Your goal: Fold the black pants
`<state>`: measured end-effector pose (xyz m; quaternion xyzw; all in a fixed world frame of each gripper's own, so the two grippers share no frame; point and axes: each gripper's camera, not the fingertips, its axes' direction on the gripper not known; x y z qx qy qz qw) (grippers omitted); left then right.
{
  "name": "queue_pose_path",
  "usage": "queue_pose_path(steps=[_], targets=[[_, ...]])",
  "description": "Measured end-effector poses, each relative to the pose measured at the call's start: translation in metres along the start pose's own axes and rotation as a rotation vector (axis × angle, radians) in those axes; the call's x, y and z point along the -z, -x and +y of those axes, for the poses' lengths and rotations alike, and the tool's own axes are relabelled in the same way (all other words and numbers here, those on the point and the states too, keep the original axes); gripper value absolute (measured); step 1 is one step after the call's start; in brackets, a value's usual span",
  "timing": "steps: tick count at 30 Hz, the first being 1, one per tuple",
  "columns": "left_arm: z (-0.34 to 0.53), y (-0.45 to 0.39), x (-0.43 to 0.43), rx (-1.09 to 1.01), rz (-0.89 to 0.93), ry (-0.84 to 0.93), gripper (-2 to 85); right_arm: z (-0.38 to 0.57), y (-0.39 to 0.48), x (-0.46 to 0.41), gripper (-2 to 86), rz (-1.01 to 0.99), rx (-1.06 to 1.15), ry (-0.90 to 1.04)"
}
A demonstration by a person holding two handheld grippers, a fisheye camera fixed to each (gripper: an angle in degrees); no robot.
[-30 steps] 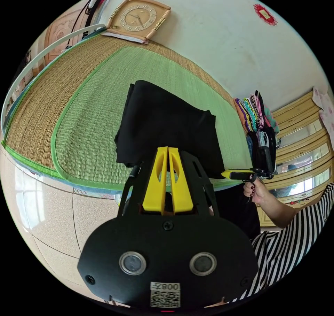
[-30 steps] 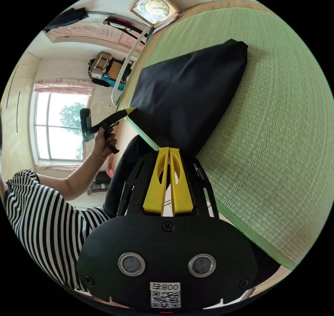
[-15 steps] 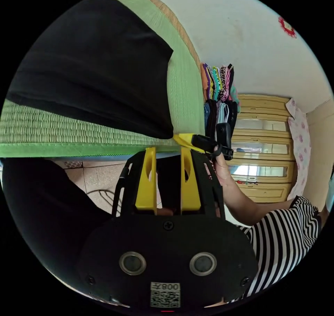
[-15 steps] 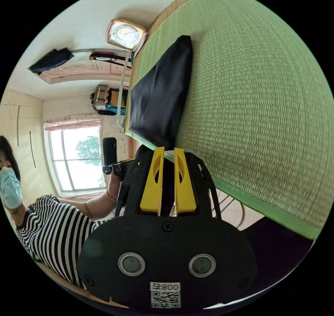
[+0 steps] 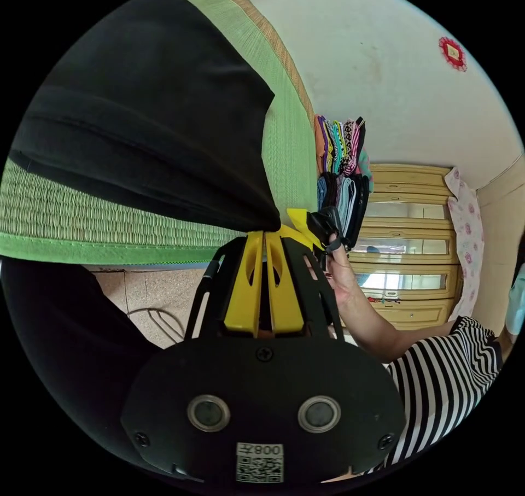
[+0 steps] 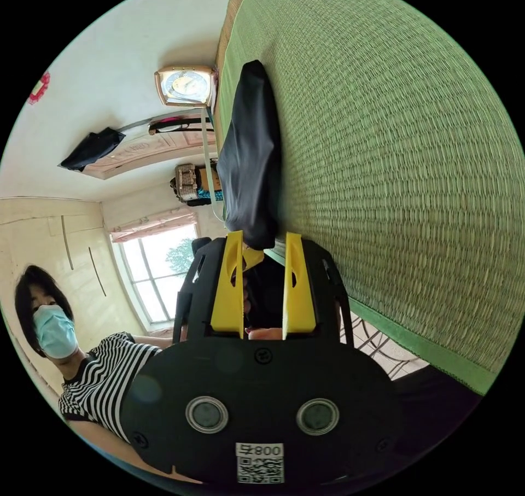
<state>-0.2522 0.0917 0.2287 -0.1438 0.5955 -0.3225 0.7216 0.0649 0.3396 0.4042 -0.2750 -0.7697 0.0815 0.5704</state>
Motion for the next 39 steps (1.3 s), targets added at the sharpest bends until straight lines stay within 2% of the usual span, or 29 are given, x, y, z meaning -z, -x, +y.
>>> queue_pose_path(steps=[8, 20, 28, 33, 39], targets=[[-0.005, 0.012, 0.025, -0.034, 0.006, 0.006, 0.4, -0.016, -0.007, -0.011, 11.2, -0.075, -0.028, 0.026], [-0.002, 0.042, 0.090, -0.028, 0.018, -0.004, 1.4, -0.025, 0.007, -0.019, 6.2, -0.126, -0.027, 0.047], [0.013, 0.107, 0.175, 0.187, 0.296, -0.269, 9.5, -0.035, 0.051, -0.020, 5.5, -0.107, 0.043, 0.080], [0.025, 0.156, 0.225, 0.372, 0.445, -0.524, 13.6, -0.039, 0.073, -0.022, 5.1, -0.114, 0.054, 0.075], [0.027, 0.182, 0.244, 0.488, 0.532, -0.614, 14.7, -0.043, 0.100, -0.031, 5.1, -0.086, 0.091, 0.073]])
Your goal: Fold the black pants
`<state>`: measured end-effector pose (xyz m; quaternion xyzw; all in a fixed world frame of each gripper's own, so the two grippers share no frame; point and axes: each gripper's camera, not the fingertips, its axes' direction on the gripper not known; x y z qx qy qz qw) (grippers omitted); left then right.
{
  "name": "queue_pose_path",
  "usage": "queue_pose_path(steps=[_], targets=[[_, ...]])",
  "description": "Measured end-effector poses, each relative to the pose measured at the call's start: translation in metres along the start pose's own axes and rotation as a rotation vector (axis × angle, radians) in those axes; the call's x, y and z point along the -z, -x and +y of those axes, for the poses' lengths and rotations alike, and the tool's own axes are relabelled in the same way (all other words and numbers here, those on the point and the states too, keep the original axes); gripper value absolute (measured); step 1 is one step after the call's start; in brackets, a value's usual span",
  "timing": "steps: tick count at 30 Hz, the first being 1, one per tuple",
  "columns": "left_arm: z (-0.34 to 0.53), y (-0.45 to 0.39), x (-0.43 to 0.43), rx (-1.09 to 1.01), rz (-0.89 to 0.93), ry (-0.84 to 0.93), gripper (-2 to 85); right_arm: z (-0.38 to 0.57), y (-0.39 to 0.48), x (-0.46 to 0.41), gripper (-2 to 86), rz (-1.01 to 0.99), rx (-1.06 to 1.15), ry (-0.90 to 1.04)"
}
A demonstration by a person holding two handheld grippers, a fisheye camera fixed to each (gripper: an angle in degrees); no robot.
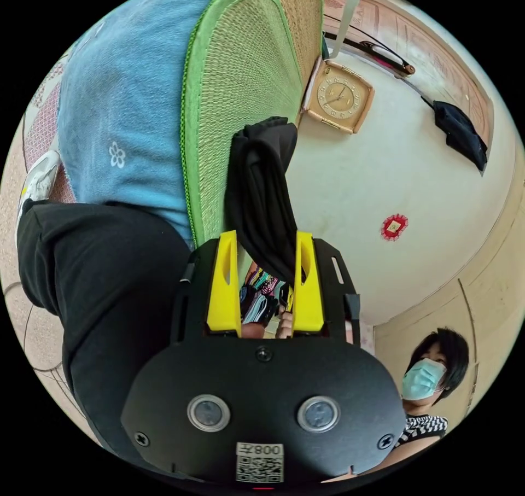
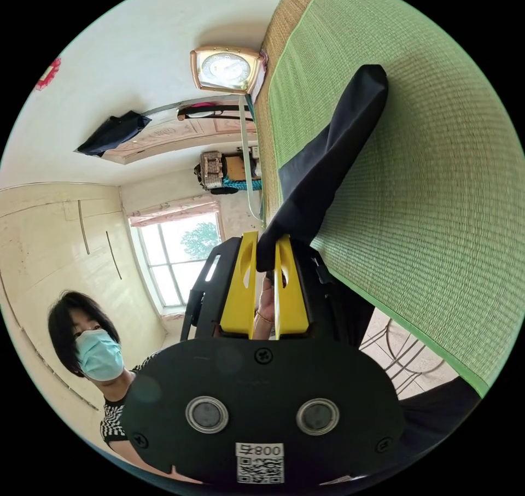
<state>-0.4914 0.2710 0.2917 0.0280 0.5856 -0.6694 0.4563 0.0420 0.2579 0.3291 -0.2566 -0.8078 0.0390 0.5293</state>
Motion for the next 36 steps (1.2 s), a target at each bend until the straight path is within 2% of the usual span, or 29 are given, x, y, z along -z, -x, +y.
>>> queue_pose_path(steps=[15, 22, 28, 36], targets=[[-0.018, -0.008, -0.010, 0.044, 0.007, 0.063, 20.5, 0.003, 0.029, -0.020, 5.0, 0.001, 0.018, -0.012], [-0.023, 0.012, -0.024, 0.101, 0.036, 0.004, 21.0, 0.021, 0.035, -0.022, 4.9, 0.019, 0.036, 0.000], [-0.029, 0.019, -0.052, 0.094, -0.020, -0.015, 18.0, 0.045, 0.035, -0.014, 4.1, 0.033, 0.051, 0.001], [-0.002, 0.037, -0.111, 0.028, -0.125, 0.039, 8.9, 0.098, 0.009, 0.013, 3.6, 0.036, 0.008, -0.028]])
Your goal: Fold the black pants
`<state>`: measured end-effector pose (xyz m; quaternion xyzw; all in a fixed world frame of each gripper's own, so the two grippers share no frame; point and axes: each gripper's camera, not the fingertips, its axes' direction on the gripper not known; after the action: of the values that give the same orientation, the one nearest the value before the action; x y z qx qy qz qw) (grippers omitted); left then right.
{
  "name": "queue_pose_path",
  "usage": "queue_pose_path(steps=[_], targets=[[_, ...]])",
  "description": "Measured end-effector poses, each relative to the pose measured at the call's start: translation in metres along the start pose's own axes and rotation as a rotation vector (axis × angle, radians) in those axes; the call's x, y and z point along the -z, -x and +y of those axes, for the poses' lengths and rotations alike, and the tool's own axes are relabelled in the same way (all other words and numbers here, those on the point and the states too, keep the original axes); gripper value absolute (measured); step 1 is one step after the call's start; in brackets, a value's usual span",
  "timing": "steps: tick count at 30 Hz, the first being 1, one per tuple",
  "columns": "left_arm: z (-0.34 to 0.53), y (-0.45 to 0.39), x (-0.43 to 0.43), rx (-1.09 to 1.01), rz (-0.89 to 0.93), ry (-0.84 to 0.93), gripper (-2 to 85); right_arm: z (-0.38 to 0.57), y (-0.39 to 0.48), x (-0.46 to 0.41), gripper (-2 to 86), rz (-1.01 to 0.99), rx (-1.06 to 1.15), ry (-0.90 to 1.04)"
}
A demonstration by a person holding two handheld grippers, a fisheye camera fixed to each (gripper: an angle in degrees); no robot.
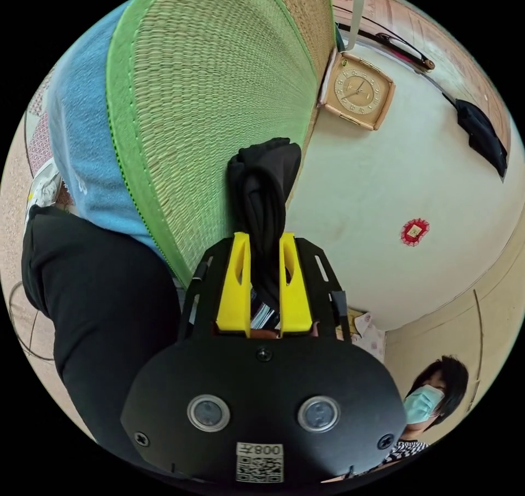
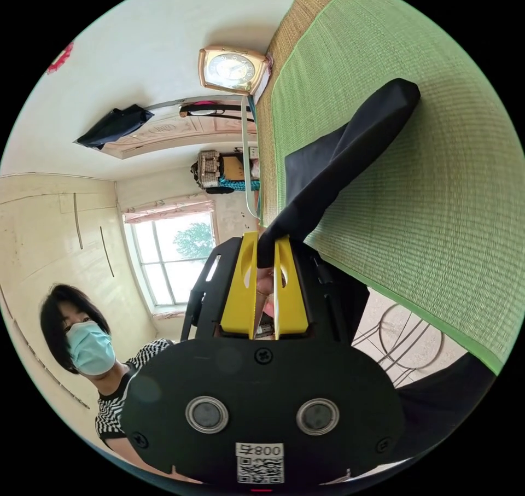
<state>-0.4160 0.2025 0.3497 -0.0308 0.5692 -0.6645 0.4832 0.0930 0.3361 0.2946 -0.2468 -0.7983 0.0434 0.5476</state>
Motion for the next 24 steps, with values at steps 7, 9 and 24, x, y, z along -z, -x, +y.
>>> queue_pose_path(steps=[7, 9, 24], targets=[[0.045, 0.004, -0.058, -0.079, -0.064, 0.068, 7.3, 0.060, -0.020, 0.030, 3.6, -0.055, -0.031, -0.052], [0.061, 0.005, -0.084, -0.102, -0.072, 0.087, 7.1, 0.081, -0.022, 0.040, 3.6, -0.081, -0.024, -0.072], [0.156, -0.023, -0.381, -0.348, -0.126, 0.322, 6.8, 0.176, 0.018, 0.176, 1.0, -0.131, 0.166, -0.335]])
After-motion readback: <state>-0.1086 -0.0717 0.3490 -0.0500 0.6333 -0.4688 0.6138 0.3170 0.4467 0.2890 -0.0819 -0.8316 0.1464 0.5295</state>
